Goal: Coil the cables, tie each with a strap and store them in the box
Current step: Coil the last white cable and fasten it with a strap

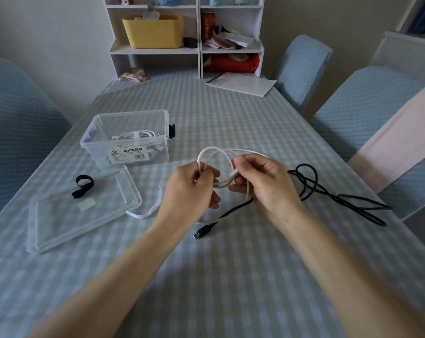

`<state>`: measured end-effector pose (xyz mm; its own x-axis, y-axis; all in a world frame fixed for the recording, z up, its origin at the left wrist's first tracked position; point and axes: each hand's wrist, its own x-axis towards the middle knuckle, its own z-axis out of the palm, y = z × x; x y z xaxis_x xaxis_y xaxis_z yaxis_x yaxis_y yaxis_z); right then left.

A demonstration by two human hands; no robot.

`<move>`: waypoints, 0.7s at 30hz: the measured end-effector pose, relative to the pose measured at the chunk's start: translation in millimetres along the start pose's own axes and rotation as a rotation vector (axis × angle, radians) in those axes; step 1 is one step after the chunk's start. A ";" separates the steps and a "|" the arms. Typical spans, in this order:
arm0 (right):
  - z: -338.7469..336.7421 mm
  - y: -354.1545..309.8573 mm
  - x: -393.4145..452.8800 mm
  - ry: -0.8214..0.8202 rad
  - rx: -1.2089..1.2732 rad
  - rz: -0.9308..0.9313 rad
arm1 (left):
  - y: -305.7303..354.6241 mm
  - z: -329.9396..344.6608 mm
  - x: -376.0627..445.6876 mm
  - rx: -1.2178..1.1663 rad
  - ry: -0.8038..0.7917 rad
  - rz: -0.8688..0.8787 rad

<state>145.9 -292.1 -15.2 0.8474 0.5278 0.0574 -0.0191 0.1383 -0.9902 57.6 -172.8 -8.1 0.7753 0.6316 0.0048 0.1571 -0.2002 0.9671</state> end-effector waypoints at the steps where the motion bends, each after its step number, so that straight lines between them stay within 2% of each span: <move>1: -1.4 -1.2 0.4 -0.024 -0.017 0.015 | 0.4 -0.5 0.5 0.013 -0.017 0.006; 5: -4.3 -2.9 -0.8 -0.060 -0.028 0.040 | 1.9 -3.8 2.2 -0.006 -0.065 -0.012; 9: -5.7 -5.6 -0.2 -0.017 0.002 0.022 | 4.9 -9.0 4.1 0.133 -0.196 -0.019; 13: -7.1 -8.5 -0.9 -0.100 -0.029 0.058 | 10.6 -17.6 7.1 0.164 -0.264 0.088; 17: -3.1 -5.5 -2.8 -0.121 -0.001 0.100 | 9.7 -13.2 5.5 0.216 -0.224 0.167; 21: -5.6 -9.7 -4.1 -0.191 0.179 0.196 | 6.3 -10.4 6.5 0.018 -0.148 0.081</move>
<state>145.6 -300.3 -6.5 0.7041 0.7040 -0.0931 -0.2797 0.1544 -0.9476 57.2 -162.1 0.7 0.8675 0.4955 0.0437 0.1002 -0.2601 0.9604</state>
